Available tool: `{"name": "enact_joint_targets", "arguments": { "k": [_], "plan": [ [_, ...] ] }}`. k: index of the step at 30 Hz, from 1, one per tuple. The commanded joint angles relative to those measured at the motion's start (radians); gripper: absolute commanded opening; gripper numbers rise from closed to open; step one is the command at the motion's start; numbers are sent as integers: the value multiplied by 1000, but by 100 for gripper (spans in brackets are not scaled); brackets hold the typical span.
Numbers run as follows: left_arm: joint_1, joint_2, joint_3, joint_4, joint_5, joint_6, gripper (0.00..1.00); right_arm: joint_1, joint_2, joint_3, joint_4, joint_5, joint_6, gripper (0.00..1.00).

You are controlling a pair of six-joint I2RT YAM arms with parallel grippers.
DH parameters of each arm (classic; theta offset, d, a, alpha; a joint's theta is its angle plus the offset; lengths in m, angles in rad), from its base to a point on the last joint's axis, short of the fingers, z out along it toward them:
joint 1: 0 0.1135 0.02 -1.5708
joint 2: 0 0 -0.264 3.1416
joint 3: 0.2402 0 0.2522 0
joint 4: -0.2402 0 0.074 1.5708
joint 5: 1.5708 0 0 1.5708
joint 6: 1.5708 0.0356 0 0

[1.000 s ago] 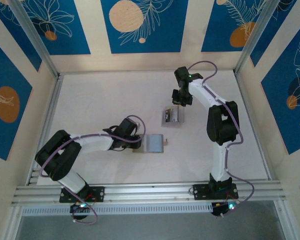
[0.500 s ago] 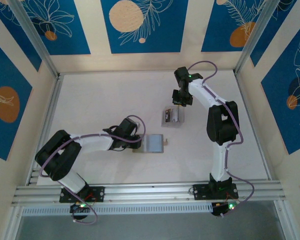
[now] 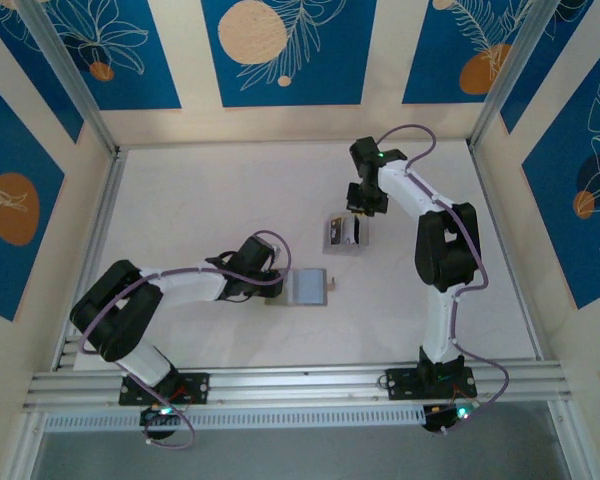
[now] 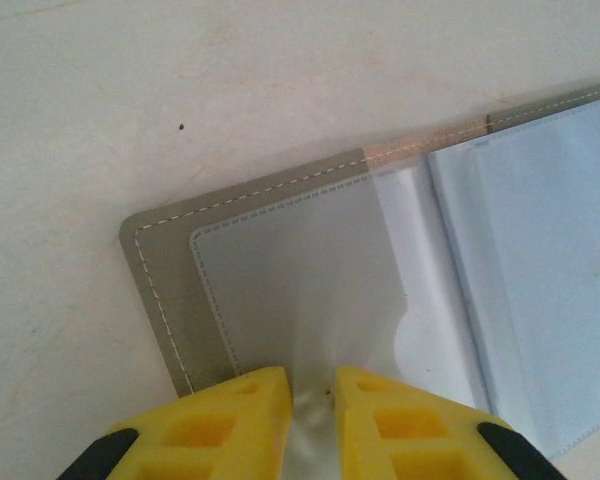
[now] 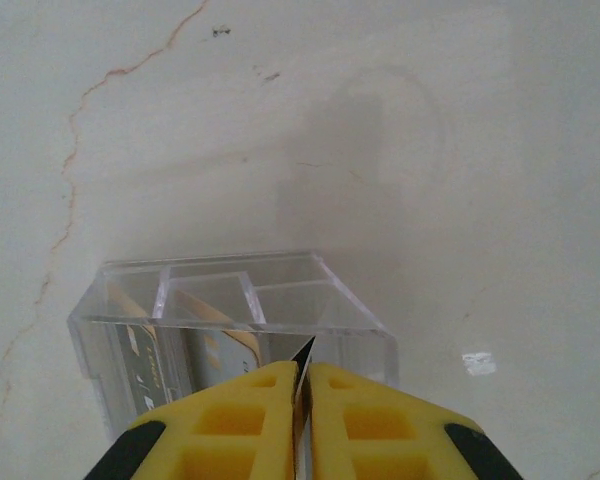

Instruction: Put the credit cards into the card holder

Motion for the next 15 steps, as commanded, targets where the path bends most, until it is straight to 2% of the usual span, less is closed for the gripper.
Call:
{"name": "enact_joint_targets", "arguments": {
  "k": [1, 15],
  "plan": [
    [-8, 26, -49, -80, 1, -12, 20, 4, -48, -29, -25, 23, 3, 13],
    [-8, 26, -50, -78, 1, -13, 20, 33, -105, -114, -14, 26, 20, 14]
  ]
}}
